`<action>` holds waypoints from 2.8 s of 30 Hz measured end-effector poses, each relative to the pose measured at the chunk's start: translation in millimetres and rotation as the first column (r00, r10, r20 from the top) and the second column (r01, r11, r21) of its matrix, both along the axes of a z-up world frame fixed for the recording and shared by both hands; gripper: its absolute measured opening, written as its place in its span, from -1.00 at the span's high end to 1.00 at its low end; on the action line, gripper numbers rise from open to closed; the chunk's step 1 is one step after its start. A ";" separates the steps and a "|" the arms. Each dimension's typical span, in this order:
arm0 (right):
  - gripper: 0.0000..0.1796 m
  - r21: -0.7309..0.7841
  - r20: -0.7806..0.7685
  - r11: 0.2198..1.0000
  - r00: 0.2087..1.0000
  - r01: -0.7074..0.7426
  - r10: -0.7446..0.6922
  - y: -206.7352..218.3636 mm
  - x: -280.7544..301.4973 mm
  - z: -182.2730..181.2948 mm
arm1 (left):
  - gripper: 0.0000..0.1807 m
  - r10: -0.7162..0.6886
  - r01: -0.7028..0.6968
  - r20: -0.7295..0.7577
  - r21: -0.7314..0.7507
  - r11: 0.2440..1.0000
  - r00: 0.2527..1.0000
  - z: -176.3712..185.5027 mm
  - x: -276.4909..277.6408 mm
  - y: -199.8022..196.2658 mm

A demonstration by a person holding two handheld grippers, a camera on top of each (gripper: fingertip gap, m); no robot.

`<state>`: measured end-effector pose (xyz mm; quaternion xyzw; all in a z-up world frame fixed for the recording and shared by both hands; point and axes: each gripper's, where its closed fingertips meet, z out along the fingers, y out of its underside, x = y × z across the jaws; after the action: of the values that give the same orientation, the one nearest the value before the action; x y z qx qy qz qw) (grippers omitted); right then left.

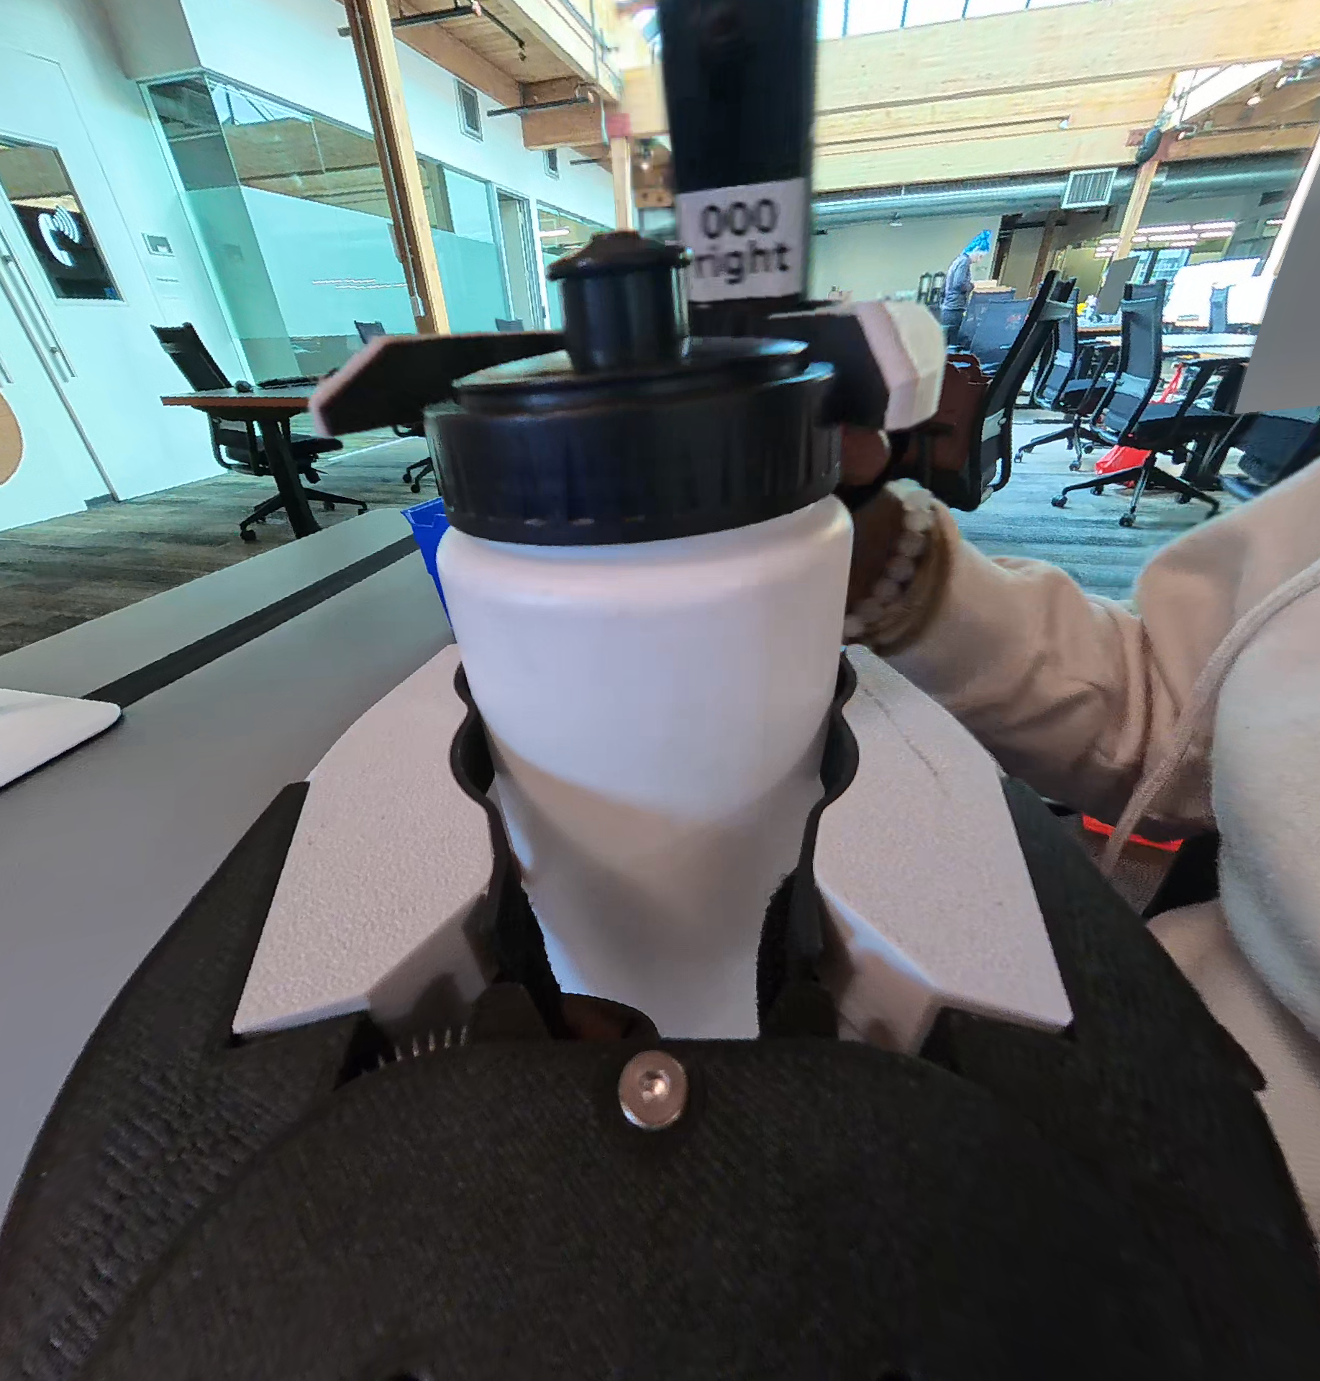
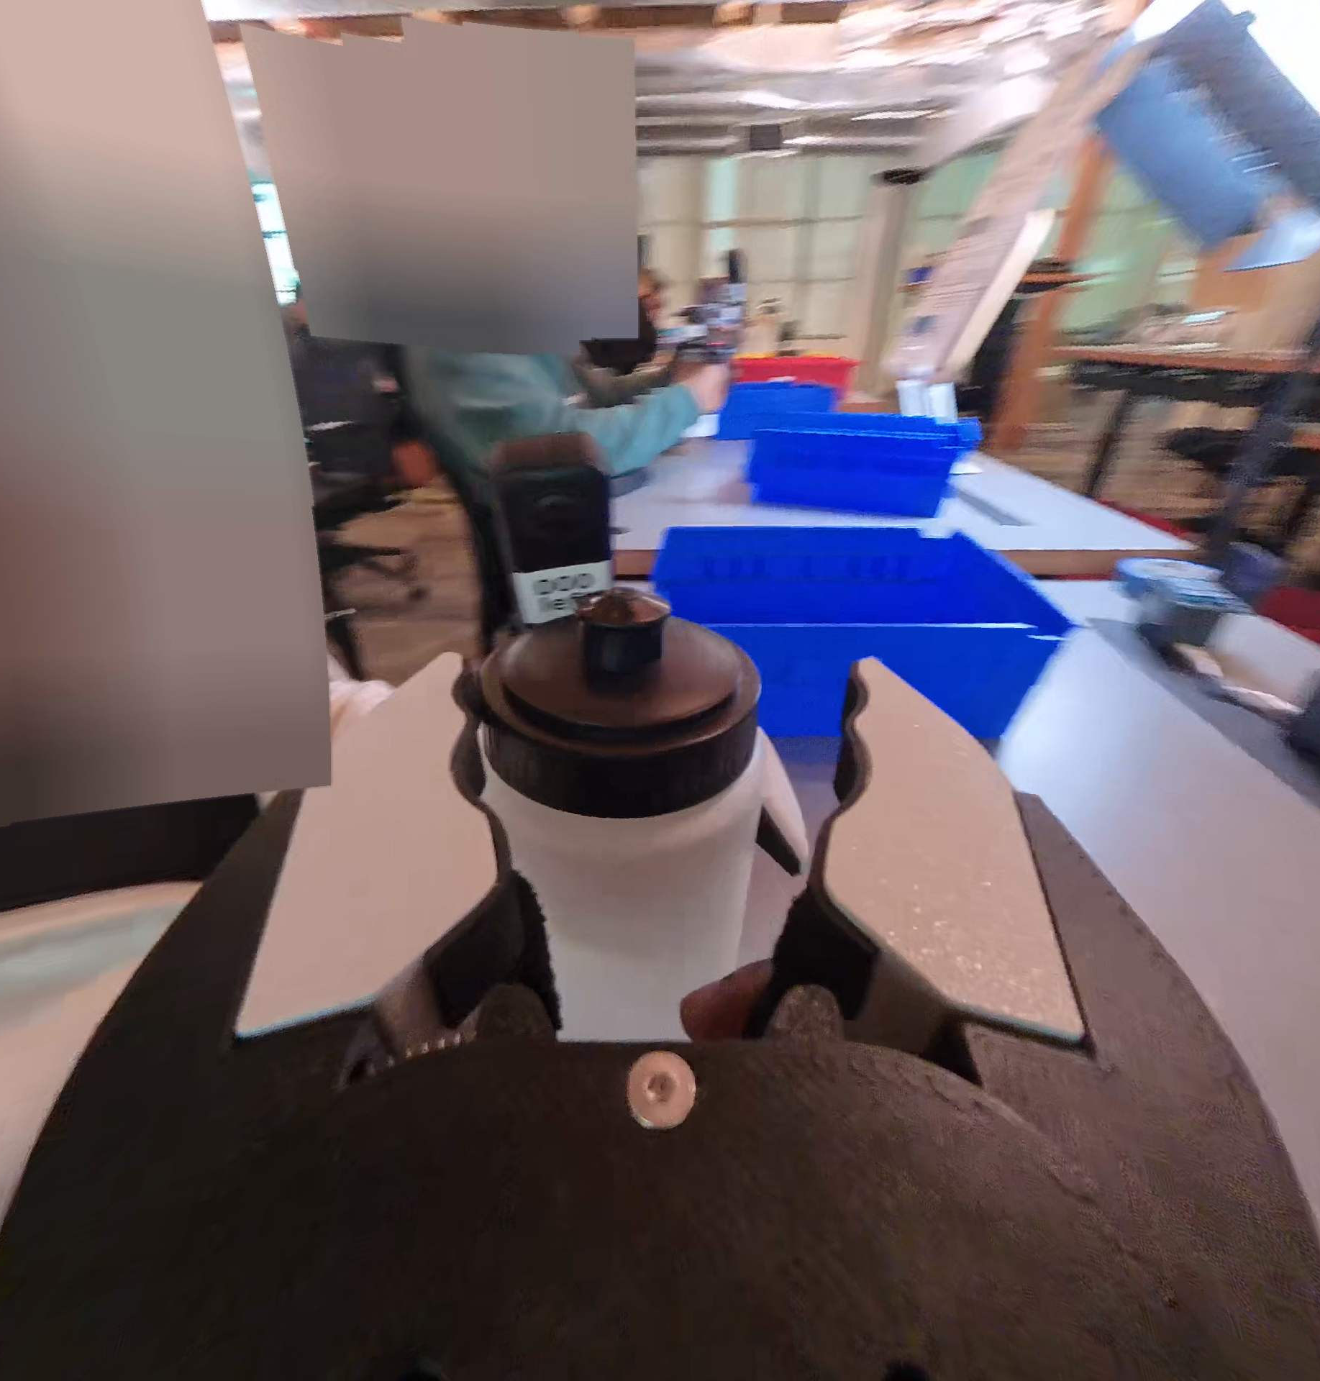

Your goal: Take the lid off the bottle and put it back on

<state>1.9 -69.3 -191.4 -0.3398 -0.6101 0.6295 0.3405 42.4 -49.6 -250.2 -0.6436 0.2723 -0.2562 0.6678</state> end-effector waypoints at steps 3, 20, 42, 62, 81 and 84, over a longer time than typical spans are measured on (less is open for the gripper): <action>-0.07 0.017 -0.058 0.964 0.963 0.266 -0.265 0.5 3.9 2.2 | 0.03 -0.002 0.002 -0.012 0.006 1.000 1.000 -0.4 2.7 0.0; 0.23 0.115 -0.013 0.971 0.977 -0.209 0.212 -21.8 15.0 1.7 | 0.03 -0.073 0.073 -0.004 -0.002 0.997 0.997 -0.6 10.0 -7.2; 0.28 0.275 0.016 0.961 1.000 -0.030 0.027 -22.9 17.8 -0.1 | 0.03 -0.070 0.071 -0.027 0.015 0.997 0.997 -0.9 12.9 -8.0; 0.18 0.217 0.145 0.944 0.948 0.249 -0.284 -11.5 14.9 -10.7 | 0.03 -0.050 0.050 -0.024 0.015 0.999 0.998 -0.9 10.2 -6.6; 0.17 0.178 0.089 0.828 0.830 0.531 -0.551 -4.8 9.7 -6.5 | 0.03 -0.010 0.010 -0.013 0.000 1.000 1.000 -1.8 5.9 -3.3; 0.17 0.208 0.107 0.898 0.903 0.389 -0.416 -9.3 9.3 -6.8 | 0.03 -0.030 0.030 -0.011 0.000 1.000 0.999 -1.6 6.0 -5.3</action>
<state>11.3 -78.6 -198.2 -0.4721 -0.6048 0.4602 0.4466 48.4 -54.9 -251.8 -0.6410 0.2858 -0.2626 0.6622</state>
